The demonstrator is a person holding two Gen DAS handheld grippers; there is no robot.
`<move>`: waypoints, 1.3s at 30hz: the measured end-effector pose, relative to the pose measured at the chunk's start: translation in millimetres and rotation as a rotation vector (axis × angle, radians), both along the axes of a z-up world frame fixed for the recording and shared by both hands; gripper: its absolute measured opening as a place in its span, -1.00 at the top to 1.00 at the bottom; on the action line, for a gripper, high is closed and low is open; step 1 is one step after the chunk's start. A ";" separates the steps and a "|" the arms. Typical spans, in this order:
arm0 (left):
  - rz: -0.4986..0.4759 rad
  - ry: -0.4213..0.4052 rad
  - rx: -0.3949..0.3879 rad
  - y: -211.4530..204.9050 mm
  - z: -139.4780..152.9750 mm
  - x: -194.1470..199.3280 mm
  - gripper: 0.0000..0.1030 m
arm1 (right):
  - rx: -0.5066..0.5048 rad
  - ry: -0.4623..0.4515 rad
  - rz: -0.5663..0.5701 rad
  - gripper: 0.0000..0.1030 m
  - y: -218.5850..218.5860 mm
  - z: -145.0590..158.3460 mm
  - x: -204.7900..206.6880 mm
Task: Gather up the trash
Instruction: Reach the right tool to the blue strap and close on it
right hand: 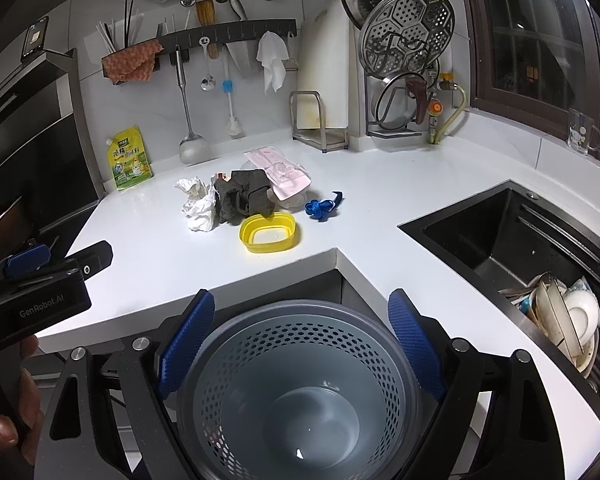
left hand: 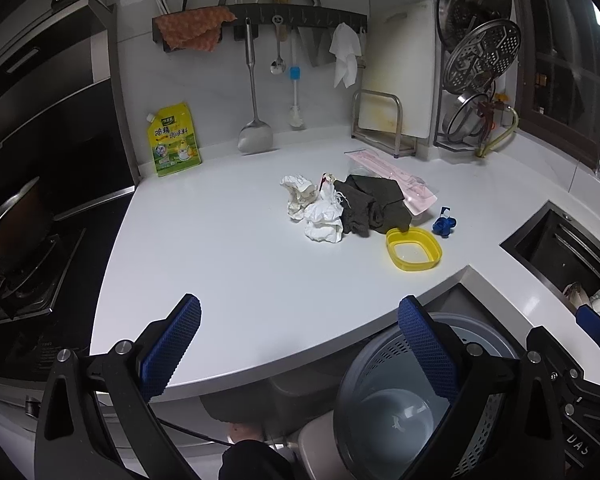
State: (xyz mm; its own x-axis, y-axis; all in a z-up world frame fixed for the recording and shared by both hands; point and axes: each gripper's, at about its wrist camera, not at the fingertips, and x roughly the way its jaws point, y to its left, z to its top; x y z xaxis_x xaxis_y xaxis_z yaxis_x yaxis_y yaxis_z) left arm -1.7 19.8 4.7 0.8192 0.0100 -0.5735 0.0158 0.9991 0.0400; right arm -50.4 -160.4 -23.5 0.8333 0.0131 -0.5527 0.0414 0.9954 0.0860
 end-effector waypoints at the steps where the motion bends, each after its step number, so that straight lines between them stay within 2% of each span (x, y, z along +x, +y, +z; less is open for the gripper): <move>1: 0.000 0.001 0.000 -0.7 -0.7 -0.4 -0.88 | -0.001 0.001 -0.001 -0.64 -0.8 0.0 0.4; 11: -0.004 0.017 0.010 -6.6 -5.6 12.1 -0.88 | 0.020 0.011 -0.007 -0.64 -11.0 -9.6 12.1; 29: 0.021 0.095 -0.028 -10.0 -37.2 100.9 -0.88 | 0.039 0.067 0.020 -0.64 -31.8 -33.1 106.7; 39: 0.036 0.101 -0.042 -25.1 -40.4 123.9 -0.88 | 0.037 0.092 0.030 -0.64 -46.7 -38.9 155.4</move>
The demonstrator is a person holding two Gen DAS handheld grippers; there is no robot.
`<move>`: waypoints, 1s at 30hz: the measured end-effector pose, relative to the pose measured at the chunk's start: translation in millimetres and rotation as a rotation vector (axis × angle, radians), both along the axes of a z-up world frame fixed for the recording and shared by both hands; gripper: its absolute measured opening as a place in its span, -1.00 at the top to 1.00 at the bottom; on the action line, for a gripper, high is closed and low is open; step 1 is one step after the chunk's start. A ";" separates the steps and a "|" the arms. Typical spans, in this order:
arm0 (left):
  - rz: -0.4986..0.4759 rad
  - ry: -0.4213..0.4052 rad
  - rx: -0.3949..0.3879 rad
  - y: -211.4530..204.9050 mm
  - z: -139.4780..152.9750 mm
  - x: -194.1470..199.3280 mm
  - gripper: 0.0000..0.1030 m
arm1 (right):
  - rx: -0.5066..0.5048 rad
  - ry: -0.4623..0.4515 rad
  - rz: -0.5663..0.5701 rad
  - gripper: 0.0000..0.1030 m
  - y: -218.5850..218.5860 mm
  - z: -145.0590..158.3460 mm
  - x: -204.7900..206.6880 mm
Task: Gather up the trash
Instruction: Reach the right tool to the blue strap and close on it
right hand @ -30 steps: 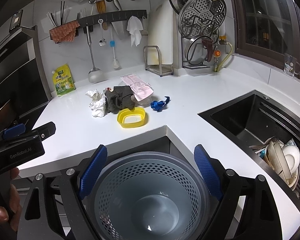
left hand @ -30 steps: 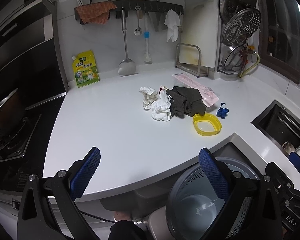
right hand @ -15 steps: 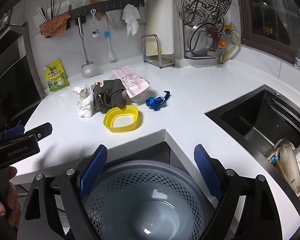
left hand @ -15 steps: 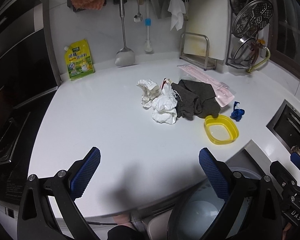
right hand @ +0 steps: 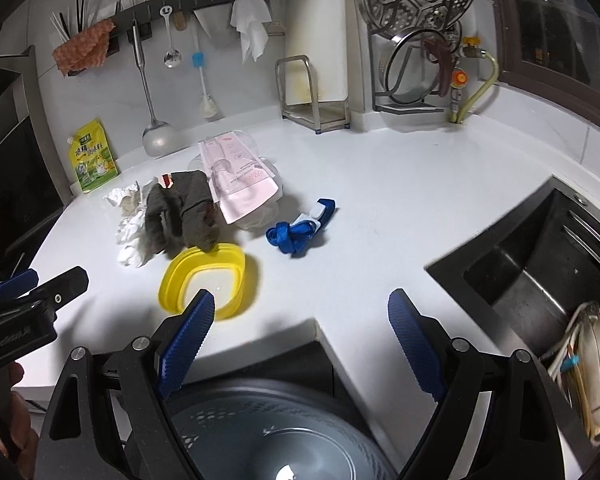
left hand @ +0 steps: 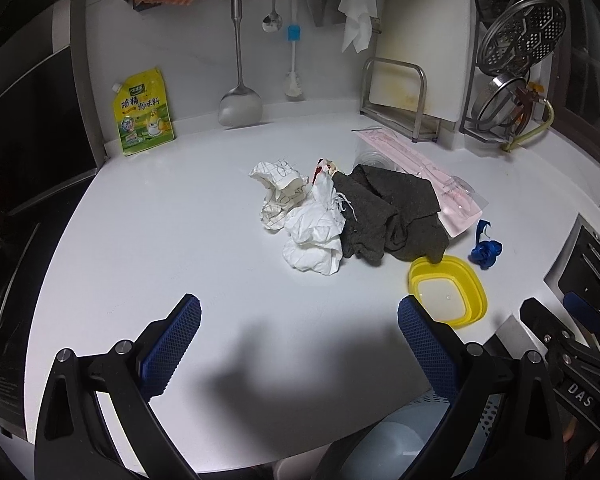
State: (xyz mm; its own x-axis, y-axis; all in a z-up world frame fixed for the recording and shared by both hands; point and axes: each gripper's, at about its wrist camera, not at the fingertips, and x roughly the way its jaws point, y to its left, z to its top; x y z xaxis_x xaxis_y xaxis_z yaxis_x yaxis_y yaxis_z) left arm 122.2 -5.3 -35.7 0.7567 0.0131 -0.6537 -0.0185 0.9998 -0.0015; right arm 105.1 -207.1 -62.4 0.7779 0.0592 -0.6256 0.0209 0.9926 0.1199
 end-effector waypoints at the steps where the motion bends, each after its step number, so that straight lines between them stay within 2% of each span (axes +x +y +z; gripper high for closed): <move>1: 0.002 0.001 -0.007 -1.7 -0.5 1.5 -0.88 | 0.000 0.002 0.002 -0.64 -2.0 0.2 5.4; 6: -0.001 0.011 -0.023 -11.3 -4.8 6.9 -0.88 | -0.018 0.026 0.016 -0.64 -8.4 -2.6 31.1; 16: -0.006 0.023 -0.004 -26.6 -13.4 10.7 -0.88 | -0.015 0.080 0.029 -0.64 -12.9 -13.4 76.5; 28: -0.011 0.030 0.005 -35.3 -17.3 13.0 -0.88 | -0.060 0.128 0.028 -0.62 -1.3 -21.4 99.7; 30: -0.012 0.030 0.002 -37.3 -18.0 14.1 -0.88 | -0.053 0.129 0.028 -0.42 -3.2 -21.5 100.7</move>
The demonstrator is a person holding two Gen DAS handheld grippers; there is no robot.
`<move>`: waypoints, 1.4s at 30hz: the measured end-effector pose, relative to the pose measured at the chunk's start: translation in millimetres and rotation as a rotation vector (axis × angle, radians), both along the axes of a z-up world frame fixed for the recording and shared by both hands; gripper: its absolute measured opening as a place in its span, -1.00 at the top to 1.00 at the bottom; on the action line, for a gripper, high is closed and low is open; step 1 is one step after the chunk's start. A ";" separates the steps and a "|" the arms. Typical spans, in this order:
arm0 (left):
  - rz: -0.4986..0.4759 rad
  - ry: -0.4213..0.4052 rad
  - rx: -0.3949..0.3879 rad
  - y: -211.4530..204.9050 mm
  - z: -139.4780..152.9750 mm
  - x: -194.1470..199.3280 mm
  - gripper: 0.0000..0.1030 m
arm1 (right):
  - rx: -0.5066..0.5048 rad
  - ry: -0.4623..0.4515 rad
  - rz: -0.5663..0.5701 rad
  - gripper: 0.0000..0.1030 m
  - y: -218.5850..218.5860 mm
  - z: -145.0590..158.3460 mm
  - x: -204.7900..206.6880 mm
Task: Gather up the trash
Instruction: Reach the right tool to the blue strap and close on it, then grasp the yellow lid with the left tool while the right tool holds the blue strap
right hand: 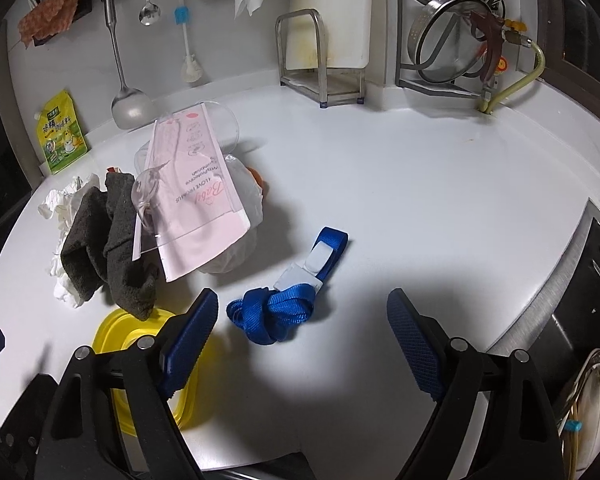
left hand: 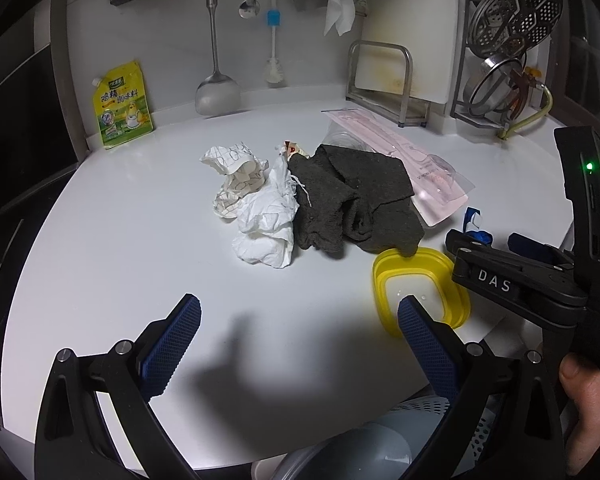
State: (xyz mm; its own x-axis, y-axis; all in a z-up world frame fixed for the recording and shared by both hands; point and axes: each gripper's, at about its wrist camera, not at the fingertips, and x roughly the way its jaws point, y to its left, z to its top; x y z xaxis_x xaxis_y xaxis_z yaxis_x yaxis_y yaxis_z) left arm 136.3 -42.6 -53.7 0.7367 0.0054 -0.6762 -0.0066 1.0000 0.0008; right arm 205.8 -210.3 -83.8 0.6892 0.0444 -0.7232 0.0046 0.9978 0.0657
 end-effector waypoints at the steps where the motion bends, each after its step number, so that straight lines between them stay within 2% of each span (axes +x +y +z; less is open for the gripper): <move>1: -0.002 0.000 -0.002 -1.9 -0.4 0.5 -0.88 | 0.007 0.006 0.002 -0.20 -0.8 -0.4 1.5; 5: -0.009 0.002 -0.011 -10.1 -1.8 3.0 -0.88 | 0.020 0.020 0.005 0.50 -5.1 -2.7 3.6; 11: -0.012 0.005 -0.024 -22.3 -4.8 7.1 -0.88 | 0.009 -0.009 -0.024 0.55 -21.2 3.5 -17.0; 22: -0.044 0.025 -0.031 -53.6 -11.1 12.4 -0.88 | 0.083 -0.087 -0.127 0.55 -77.5 17.5 -75.3; 36: -0.033 0.120 -0.011 -72.4 -30.3 38.0 -0.88 | 0.137 -0.110 -0.104 0.55 -83.9 17.1 -84.0; 42: -0.024 0.104 0.004 -75.1 -31.1 39.6 -0.87 | 0.136 -0.121 -0.107 0.55 -84.3 18.1 -84.5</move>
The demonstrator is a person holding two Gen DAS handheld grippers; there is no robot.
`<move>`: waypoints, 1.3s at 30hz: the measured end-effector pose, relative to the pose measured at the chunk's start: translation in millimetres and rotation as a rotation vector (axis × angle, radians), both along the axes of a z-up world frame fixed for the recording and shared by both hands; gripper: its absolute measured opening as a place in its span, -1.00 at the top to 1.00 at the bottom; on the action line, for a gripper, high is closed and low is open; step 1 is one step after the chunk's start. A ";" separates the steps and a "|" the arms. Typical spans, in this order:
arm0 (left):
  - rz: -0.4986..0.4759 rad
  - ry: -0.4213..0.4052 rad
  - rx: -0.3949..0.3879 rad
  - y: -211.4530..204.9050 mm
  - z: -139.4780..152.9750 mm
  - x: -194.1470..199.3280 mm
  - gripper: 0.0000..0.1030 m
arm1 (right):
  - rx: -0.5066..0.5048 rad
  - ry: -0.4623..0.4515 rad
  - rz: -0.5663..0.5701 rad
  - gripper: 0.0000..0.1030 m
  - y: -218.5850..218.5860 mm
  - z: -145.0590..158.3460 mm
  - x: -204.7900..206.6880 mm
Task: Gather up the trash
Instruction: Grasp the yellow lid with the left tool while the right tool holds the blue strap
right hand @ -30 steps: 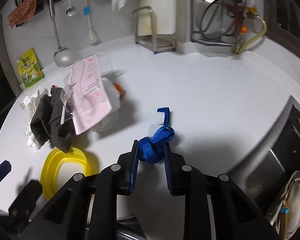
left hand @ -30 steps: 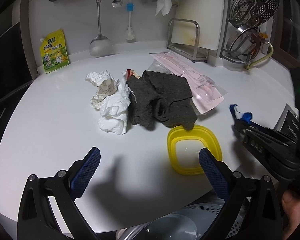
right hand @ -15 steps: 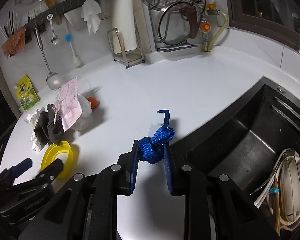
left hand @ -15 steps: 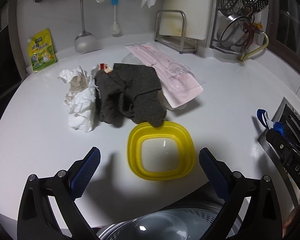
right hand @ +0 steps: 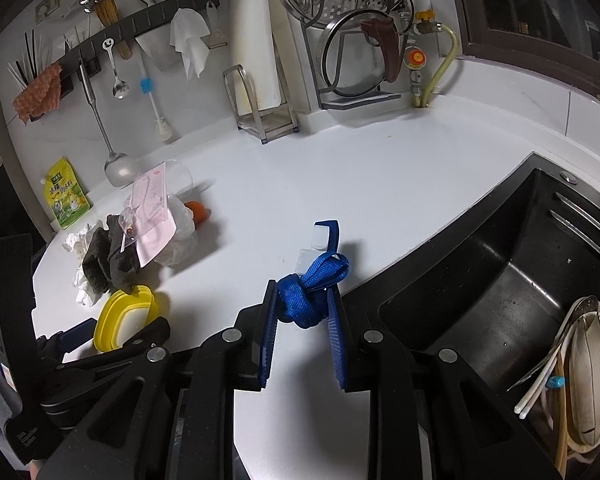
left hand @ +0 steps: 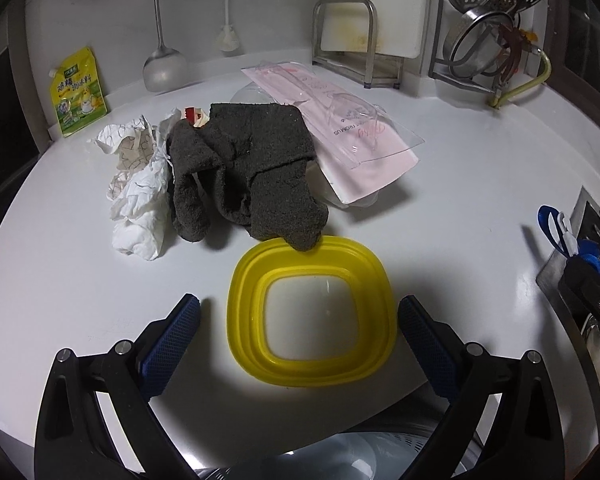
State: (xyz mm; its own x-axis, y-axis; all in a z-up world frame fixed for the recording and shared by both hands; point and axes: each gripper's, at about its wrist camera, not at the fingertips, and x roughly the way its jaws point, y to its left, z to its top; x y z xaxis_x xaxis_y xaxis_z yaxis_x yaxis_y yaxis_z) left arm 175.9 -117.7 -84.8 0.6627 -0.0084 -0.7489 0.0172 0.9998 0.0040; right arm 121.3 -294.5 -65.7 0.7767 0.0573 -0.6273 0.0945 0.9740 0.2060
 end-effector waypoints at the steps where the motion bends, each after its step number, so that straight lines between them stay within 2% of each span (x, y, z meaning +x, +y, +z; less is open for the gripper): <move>1: -0.001 -0.005 -0.001 0.2 0.2 -0.9 -0.83 | -0.001 0.001 0.000 0.55 0.1 -0.3 0.1; 2: -0.002 -0.010 0.000 0.5 0.5 -1.9 -0.82 | 0.000 0.001 0.001 0.55 0.3 -0.4 0.0; 4: -0.008 -0.027 0.002 1.7 2.2 -5.8 -0.50 | 0.004 -0.002 0.002 0.55 -0.2 -0.1 -0.4; 6: -0.015 -0.034 -0.001 2.9 4.3 -8.3 -0.34 | 0.009 0.000 0.003 0.55 -0.3 -0.5 -0.4; 14: -0.038 -0.045 -0.013 11.1 9.2 -16.7 -0.32 | -0.001 -0.017 -0.002 0.55 0.7 1.2 -7.1; 26: -0.069 -0.129 0.018 29.4 35.2 -67.4 -0.32 | -0.002 -0.024 0.008 0.55 15.7 -0.4 -45.6; 31: -0.073 -0.142 -0.027 45.2 45.9 -73.5 -0.32 | 0.007 -0.011 0.016 0.55 22.0 -3.3 -57.2; 39: -0.074 -0.166 -0.047 66.1 59.1 -80.8 -0.32 | -0.001 -0.019 0.019 0.55 32.7 3.9 -67.8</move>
